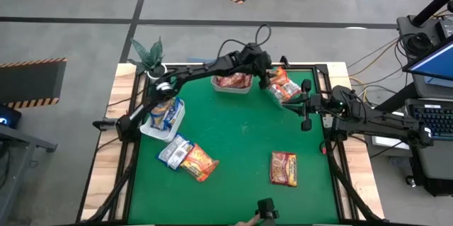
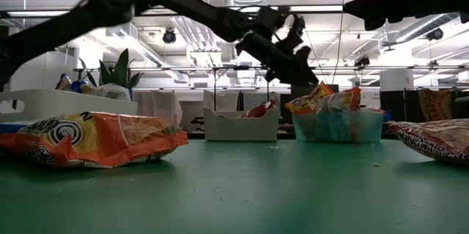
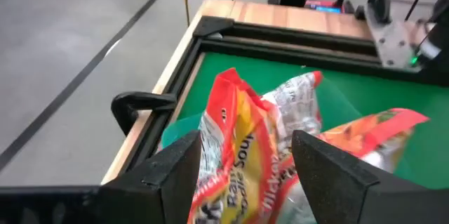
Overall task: Sort Maruchan noodles
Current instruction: Put the orange noodle pack into the green bin
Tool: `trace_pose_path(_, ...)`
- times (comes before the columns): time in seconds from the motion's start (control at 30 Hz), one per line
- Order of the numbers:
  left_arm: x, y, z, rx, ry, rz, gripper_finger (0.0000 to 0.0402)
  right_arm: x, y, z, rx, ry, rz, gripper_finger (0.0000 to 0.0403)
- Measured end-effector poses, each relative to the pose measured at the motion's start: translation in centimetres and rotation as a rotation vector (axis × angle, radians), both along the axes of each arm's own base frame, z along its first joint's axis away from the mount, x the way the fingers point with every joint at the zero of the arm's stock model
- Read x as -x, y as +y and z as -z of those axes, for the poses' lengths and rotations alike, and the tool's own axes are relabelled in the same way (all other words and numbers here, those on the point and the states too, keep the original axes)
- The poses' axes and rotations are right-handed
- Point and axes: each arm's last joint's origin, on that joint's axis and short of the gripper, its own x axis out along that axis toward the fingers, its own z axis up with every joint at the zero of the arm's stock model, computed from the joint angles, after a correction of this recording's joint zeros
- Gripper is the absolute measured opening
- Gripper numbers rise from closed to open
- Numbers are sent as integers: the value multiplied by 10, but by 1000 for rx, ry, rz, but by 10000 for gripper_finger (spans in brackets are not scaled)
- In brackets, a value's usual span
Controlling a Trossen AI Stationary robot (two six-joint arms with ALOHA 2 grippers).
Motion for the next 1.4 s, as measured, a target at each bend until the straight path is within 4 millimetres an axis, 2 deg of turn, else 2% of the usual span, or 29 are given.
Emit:
trace_pose_path(0.13,-12,6,7,-15,26,10,191,-1,0,3,-10,27,0,33)
trace_pose_path(0.27,-8,6,22,16,26,8,179,-1,0,4,-12,35,-1,33)
trace_pose_path(0.47,-8,9,14,21,-12,-47,171,-1,0,4,-12,36,-2,33)
trace_pose_path(0.63,-11,12,36,77,23,-105,168,-1,0,4,-4,37,-2,33)
trace_pose_path(0.8,-11,12,26,95,-12,-119,168,0,0,2,0,34,-2,33)
trace_pose_path(0.93,-10,12,32,135,14,-137,161,0,0,2,9,34,-2,33)
trace_pose_path(1.1,-9,11,33,143,26,-140,117,0,0,2,14,35,-2,33)
trace_pose_path(1.3,-8,11,34,190,39,-164,17,0,0,2,23,36,6,33)
trace_pose_path(1.4,-9,12,29,217,11,-201,8,0,0,2,25,36,6,33)
